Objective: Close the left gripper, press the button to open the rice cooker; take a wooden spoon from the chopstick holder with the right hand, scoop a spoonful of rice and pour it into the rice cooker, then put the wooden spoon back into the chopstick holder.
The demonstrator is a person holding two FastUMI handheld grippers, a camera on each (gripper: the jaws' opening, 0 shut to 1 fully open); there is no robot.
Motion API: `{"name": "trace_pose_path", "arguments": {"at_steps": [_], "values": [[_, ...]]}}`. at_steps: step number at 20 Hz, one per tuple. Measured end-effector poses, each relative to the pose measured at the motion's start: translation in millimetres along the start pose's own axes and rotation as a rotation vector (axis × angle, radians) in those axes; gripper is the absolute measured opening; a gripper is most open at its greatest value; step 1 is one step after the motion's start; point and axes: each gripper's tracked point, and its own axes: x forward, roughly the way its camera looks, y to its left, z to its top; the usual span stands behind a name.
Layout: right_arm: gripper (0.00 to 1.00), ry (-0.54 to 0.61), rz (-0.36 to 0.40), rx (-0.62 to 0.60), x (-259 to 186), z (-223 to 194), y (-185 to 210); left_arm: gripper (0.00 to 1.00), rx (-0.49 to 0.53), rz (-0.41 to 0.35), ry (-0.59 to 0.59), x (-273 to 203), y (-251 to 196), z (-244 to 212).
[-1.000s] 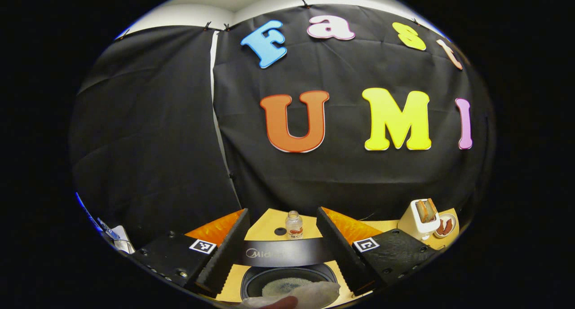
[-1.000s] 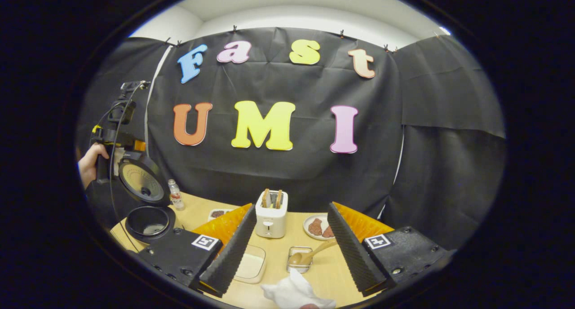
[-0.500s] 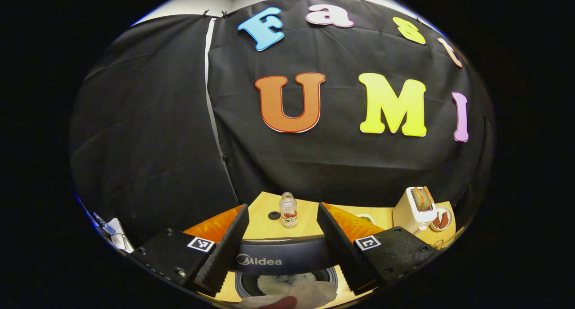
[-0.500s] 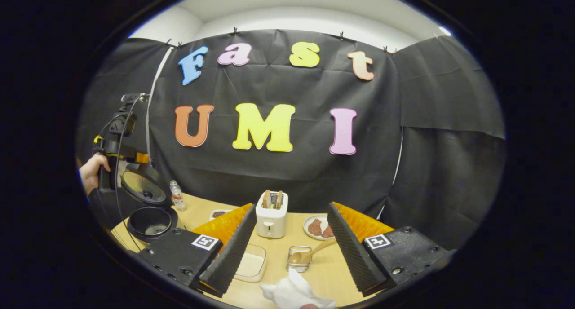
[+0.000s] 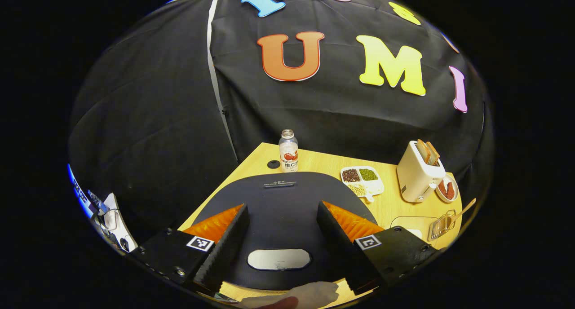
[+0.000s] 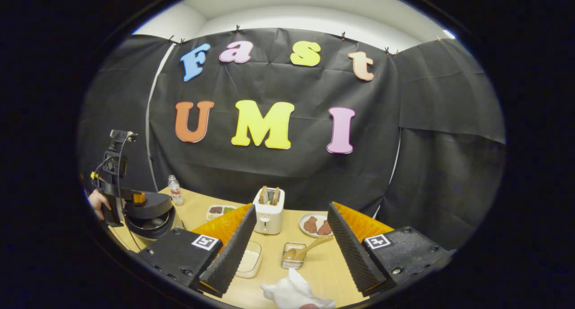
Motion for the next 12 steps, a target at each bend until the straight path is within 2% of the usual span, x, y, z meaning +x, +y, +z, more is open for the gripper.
{"name": "trace_pose_path", "arguments": {"at_steps": [5, 6, 7, 8, 9, 10, 12], "values": [[1.00, 0.032, 0.008, -0.004, 2.7, -9.9, 4.9, 0.98, -0.014, -0.009, 0.075, 4.3, -0.7, -36.0], [0.97, 0.037, 0.010, -0.001, 3.4, -10.9, 5.7, 1.00, -0.015, -0.010, 0.095, 1.6, -2.1, -44.8], [1.00, 0.039, 0.010, -0.001, 3.7, -11.1, 7.1, 0.99, 0.003, -0.010, 0.048, 1.2, -2.1, -37.4], [0.97, 0.041, 0.010, 0.000, 4.9, -11.6, 6.8, 1.00, -0.006, -0.010, 0.081, 1.1, 0.4, -45.8], [0.96, 0.045, 0.013, 0.003, 5.7, -11.1, 7.9, 1.00, -0.016, -0.012, 0.062, 1.2, 0.2, -40.8], [1.00, 0.047, 0.014, 0.006, 6.3, -11.8, 9.6, 1.00, -0.029, -0.012, 0.077, 1.2, -0.7, -45.7], [1.00, 0.051, 0.021, 0.005, 8.4, -13.1, 13.0, 1.00, -0.031, -0.012, 0.066, 3.0, 0.4, -48.4]]}}
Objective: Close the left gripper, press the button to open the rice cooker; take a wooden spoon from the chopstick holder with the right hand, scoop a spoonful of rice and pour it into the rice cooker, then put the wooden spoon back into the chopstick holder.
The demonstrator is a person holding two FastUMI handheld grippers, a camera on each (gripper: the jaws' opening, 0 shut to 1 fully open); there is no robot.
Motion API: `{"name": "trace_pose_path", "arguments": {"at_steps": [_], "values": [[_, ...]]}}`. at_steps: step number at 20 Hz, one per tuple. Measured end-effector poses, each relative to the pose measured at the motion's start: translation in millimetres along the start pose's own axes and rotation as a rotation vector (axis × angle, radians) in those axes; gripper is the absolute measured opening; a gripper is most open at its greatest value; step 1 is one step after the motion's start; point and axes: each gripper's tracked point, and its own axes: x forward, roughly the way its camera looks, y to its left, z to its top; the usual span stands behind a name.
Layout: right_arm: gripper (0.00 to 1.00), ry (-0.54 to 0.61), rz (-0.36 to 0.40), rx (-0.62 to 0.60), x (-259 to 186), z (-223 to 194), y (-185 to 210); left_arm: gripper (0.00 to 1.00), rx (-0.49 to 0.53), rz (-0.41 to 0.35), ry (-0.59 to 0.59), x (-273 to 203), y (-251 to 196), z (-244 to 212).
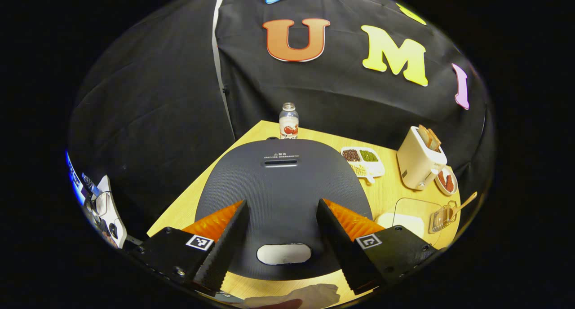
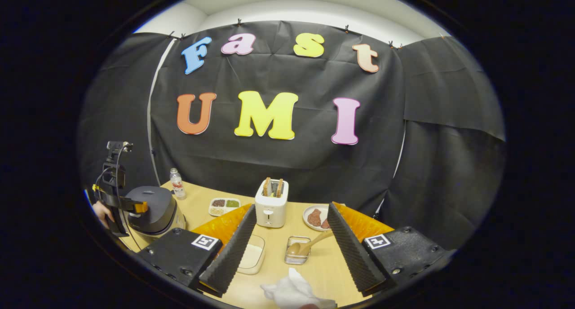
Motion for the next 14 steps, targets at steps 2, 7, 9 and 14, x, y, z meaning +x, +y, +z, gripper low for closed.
{"name": "trace_pose_path", "arguments": {"at_steps": [2, 7, 9, 14], "values": [[0.97, -0.003, -0.002, -0.007, -0.7, 1.9, 0.1, 1.00, -0.012, -0.003, -0.014, 1.4, -1.9, -1.0], [1.00, -0.001, -0.002, -0.002, 2.9, 2.7, -1.1, 1.00, 0.021, -0.007, -0.024, 0.0, 0.0, 1.6], [0.97, -0.010, -0.012, -0.008, 2.7, 6.1, -3.7, 0.99, 0.029, -0.004, -0.026, -0.4, -0.6, 5.0], [1.00, -0.033, -0.031, -0.006, -0.4, 11.7, -7.4, 0.95, 0.081, 0.005, -0.199, -22.5, -3.4, 47.0]]}}
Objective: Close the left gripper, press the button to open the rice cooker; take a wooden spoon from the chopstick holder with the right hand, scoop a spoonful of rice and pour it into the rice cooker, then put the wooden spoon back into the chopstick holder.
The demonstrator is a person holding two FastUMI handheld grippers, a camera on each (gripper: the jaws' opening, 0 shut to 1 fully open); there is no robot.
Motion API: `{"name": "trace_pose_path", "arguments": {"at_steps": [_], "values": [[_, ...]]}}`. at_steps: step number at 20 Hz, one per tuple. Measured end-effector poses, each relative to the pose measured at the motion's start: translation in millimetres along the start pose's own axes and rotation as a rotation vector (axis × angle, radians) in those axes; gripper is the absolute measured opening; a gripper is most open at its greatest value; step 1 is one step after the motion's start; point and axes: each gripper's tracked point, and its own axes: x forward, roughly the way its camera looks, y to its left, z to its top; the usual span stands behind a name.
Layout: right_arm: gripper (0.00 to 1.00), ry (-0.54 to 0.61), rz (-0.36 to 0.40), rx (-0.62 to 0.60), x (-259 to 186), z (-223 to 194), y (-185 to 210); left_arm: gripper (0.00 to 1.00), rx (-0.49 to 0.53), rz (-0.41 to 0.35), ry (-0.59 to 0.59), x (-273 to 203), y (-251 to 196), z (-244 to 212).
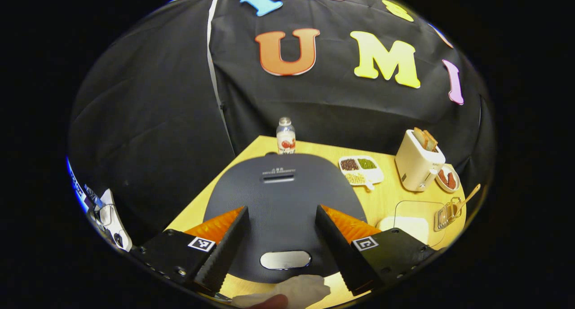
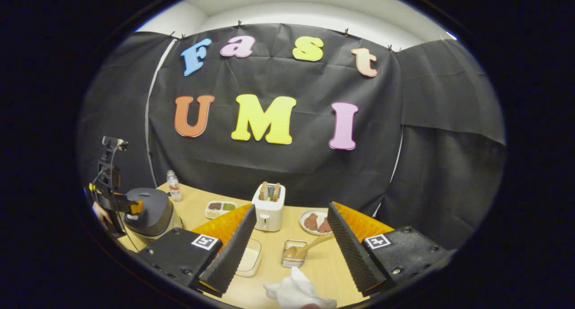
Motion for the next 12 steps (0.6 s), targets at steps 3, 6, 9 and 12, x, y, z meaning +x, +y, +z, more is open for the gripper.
{"name": "trace_pose_path", "arguments": {"at_steps": [3, 6, 9, 12], "values": [[0.97, -0.024, 0.002, 0.017, -3.8, 11.1, 0.4, 0.96, 0.012, 0.002, -0.194, -37.3, -1.7, 54.5], [0.97, -0.062, -0.002, 0.024, -12.0, 24.7, 0.5, 0.96, 0.037, 0.004, -0.332, -82.8, -1.0, 98.6], [1.00, -0.105, -0.006, 0.034, -24.8, 40.2, 1.7, 1.00, 0.017, -0.032, -0.406, -132.2, -5.0, 118.2], [1.00, -0.132, -0.009, 0.051, -38.3, 47.0, 3.4, 0.96, -0.003, -0.070, -0.458, -178.3, -6.7, 132.4]]}}
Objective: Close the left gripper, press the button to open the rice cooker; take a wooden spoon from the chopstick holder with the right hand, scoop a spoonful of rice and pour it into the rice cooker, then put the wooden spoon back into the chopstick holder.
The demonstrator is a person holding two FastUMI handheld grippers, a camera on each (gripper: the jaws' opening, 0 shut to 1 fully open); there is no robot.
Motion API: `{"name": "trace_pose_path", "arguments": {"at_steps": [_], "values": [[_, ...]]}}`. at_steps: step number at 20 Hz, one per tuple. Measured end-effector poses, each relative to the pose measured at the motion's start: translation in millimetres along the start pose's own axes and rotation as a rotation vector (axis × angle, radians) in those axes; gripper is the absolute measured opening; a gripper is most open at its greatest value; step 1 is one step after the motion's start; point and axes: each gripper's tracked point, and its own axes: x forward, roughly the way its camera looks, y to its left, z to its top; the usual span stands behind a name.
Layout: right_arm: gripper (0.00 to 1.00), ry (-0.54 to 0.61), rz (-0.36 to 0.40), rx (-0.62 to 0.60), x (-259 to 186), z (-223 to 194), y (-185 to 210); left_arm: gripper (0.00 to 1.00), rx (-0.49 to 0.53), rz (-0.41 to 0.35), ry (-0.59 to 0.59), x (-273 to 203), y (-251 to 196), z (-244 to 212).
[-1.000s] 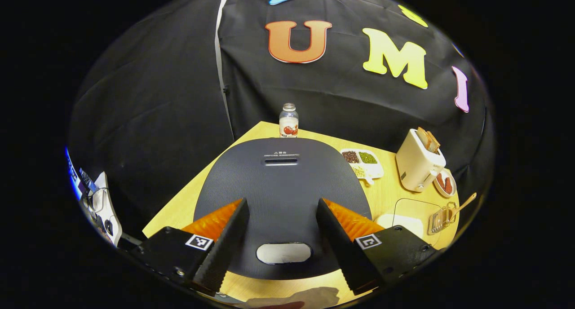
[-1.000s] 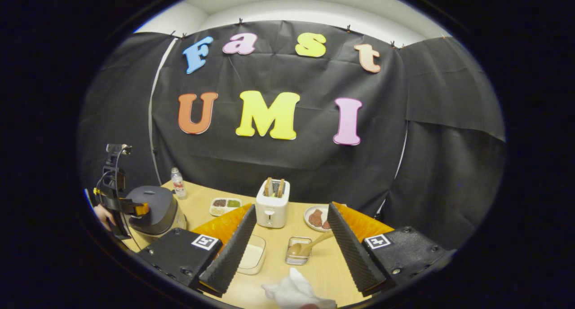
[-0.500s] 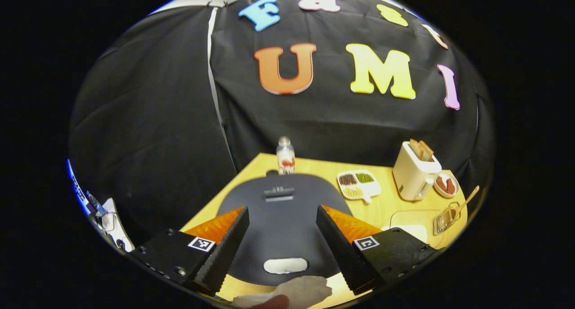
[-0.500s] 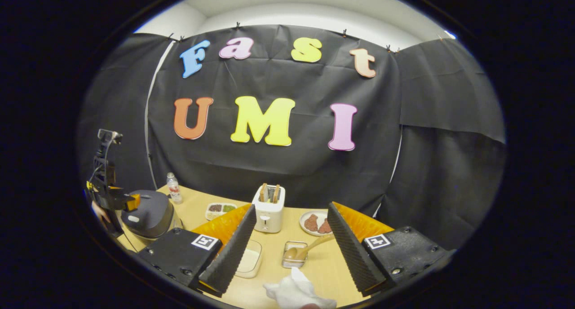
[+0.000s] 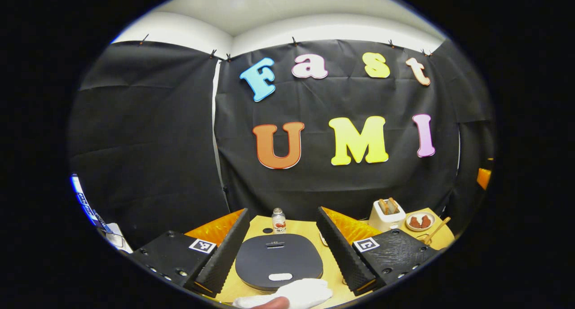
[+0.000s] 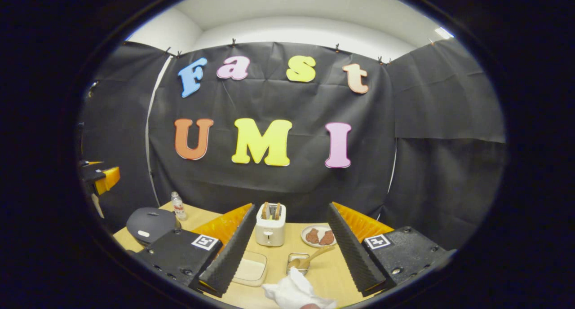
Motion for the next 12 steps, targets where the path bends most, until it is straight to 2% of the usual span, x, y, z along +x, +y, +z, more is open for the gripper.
{"name": "trace_pose_path", "arguments": {"at_steps": [1, 2, 3, 4, 6, 7, 8, 9, 10, 12], "values": [[0.97, -0.006, -0.001, 0.005, -4.3, 2.5, 0.1, 0.96, -0.006, -0.015, -0.018, -10.4, -2.5, 7.5], [1.00, -0.008, -0.007, 0.012, -8.8, 2.3, -1.8, 0.95, -0.005, -0.035, -0.021, -19.7, -8.1, 11.2], [1.00, -0.006, 0.000, 0.019, -12.6, 2.5, -1.1, 1.00, -0.004, -0.053, -0.017, -28.6, -12.6, 11.6], [1.00, -0.002, -0.002, 0.026, -17.1, 0.1, 0.0, 0.96, 0.003, -0.066, -0.014, -37.0, -15.5, 11.7], [1.00, -0.002, -0.014, 0.033, -24.3, -2.2, -3.9, 0.95, 0.025, -0.075, -0.017, -48.2, -15.9, 12.2], [1.00, -0.001, -0.019, 0.037, -26.6, -3.5, -5.7, 1.00, 0.023, -0.080, -0.014, -52.8, -17.4, 10.7], [1.00, 0.007, -0.019, 0.038, -27.6, -6.9, -4.9, 0.96, 0.021, -0.082, -0.012, -55.8, -18.5, 9.8], [0.96, 0.014, -0.016, 0.042, -29.4, -9.2, -5.0, 0.96, 0.020, -0.082, -0.012, -58.1, -18.0, 9.6], [1.00, 0.021, -0.014, 0.050, -30.2, -11.1, -4.1, 0.95, 0.022, -0.079, -0.010, -58.8, -16.3, 9.6], [0.97, 0.020, -0.015, 0.053, -31.6, -9.5, -4.9, 0.95, 0.020, -0.078, -0.016, -61.3, -15.7, 10.0]]}}
